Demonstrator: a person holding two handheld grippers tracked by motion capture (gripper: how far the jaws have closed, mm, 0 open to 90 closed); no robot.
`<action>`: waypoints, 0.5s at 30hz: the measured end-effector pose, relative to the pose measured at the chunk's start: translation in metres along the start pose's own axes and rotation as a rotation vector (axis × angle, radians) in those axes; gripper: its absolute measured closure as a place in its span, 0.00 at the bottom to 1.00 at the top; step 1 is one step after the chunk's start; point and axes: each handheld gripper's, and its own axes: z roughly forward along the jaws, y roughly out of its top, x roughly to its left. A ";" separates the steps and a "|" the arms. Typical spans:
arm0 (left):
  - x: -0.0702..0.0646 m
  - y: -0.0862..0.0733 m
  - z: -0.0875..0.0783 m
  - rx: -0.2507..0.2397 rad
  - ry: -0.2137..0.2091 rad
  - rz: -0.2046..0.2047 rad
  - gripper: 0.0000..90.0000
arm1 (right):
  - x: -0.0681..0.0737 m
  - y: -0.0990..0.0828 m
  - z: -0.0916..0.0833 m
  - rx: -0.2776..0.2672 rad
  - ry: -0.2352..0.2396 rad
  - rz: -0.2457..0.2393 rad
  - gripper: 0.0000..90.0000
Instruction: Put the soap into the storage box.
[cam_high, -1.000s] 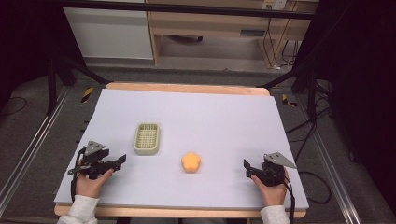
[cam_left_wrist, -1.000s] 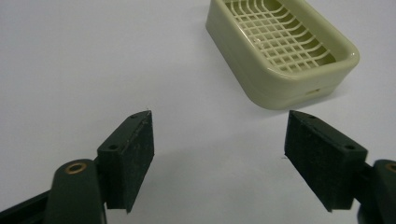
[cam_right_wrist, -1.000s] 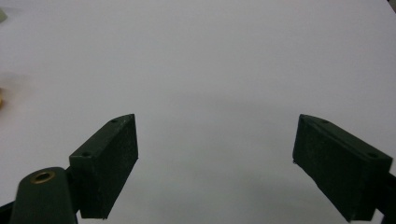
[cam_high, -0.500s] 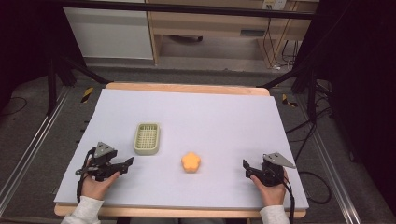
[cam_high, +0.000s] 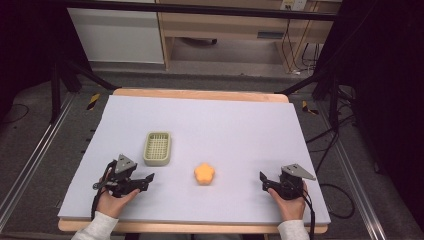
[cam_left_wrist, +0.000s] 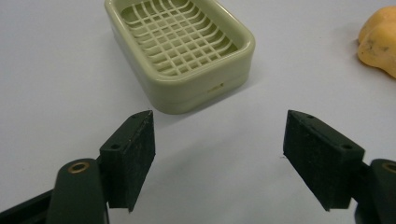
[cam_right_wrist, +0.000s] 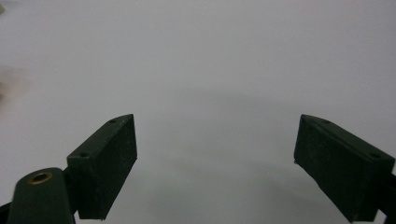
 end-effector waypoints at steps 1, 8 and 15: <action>0.000 0.000 0.000 0.000 0.000 0.000 0.28 | 0.000 0.000 0.000 0.000 0.000 0.000 0.15; -0.006 0.005 0.002 0.000 -0.014 0.016 0.27 | 0.001 -0.001 0.000 -0.003 -0.005 -0.012 0.15; -0.011 0.010 0.002 -0.007 -0.029 0.017 0.27 | 0.000 -0.001 0.000 -0.010 -0.003 -0.004 0.15</action>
